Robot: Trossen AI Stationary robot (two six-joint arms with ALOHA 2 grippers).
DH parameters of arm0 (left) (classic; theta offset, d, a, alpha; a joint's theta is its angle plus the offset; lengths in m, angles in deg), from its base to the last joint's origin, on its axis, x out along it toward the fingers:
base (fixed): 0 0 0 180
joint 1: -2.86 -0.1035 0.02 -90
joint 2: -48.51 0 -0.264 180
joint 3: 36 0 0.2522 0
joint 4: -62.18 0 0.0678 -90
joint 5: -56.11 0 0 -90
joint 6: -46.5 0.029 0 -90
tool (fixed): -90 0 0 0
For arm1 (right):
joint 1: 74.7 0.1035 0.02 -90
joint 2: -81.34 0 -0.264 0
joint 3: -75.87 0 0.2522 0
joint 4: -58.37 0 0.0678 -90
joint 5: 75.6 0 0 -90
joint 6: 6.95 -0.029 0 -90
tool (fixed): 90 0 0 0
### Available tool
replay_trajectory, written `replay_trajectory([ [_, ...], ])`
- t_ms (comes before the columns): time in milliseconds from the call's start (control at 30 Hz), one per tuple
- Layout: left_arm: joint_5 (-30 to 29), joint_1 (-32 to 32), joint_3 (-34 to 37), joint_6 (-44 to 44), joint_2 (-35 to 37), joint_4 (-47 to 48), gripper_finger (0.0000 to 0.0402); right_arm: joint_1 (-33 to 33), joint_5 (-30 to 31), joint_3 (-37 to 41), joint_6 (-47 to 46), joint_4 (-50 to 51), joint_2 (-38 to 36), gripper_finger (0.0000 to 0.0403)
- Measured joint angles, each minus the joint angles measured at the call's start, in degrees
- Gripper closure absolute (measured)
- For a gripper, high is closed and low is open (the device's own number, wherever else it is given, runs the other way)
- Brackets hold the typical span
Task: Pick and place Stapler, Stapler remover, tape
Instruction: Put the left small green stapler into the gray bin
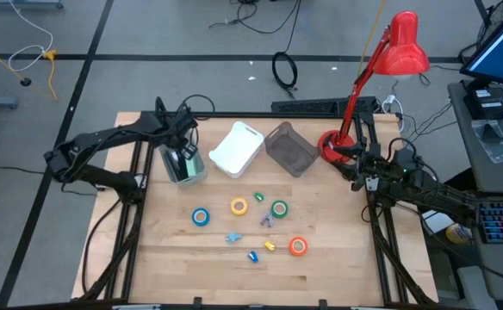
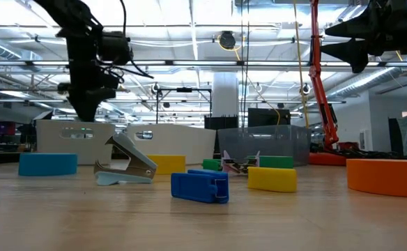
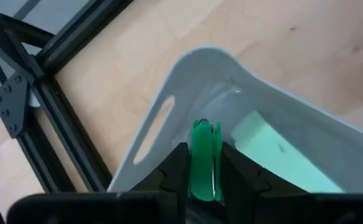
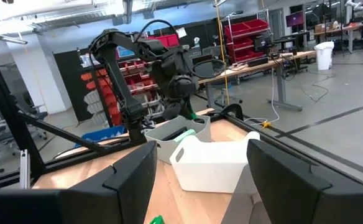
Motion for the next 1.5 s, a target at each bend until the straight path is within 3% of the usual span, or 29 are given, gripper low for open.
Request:
replay_trajectory([
  [467, 3.6, -4.9, 0.1, 8.4, -9.6, -6.6, 0.0328, 0.0, 0.0, 0.0, -1.0, 0.2, 0.0, 0.0161],
  [767, 6.3, -6.3, 0.1, 13.0, -10.9, -8.0, 0.0318, 0.0, 0.0, 0.0, -2.5, 0.2, 0.0, 0.0161],
  [1500, 9.0, -7.4, 0.0, 14.6, -11.2, -9.8, 0.0305, 0.0, 0.0, 0.0, -2.5, 0.2, 0.0, 0.0161],
])
